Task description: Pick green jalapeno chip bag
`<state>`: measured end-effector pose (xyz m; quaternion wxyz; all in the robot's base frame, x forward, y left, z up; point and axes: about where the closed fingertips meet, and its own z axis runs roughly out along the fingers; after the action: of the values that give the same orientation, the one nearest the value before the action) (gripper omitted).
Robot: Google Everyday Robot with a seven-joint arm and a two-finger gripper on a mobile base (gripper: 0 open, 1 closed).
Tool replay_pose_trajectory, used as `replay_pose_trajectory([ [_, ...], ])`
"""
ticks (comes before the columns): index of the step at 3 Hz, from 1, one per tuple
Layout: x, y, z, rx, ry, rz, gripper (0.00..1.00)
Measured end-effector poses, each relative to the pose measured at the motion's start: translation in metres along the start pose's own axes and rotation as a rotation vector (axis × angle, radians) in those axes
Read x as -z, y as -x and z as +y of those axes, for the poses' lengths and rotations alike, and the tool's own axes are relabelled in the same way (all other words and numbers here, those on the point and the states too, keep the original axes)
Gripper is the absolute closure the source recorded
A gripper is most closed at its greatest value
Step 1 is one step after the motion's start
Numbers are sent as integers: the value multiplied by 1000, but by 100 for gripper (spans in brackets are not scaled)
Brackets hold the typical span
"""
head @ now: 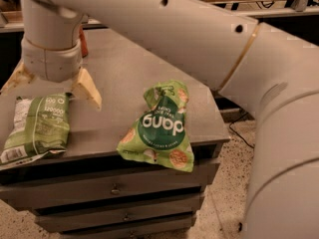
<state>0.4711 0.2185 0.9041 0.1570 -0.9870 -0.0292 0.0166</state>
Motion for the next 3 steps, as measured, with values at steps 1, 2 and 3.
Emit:
replay_pose_trajectory([
  [1,-30,5,-14,70,32,-2,0],
  [2,-55,8,-26,112,66,21,14],
  [3,-74,12,-34,143,103,53,38],
])
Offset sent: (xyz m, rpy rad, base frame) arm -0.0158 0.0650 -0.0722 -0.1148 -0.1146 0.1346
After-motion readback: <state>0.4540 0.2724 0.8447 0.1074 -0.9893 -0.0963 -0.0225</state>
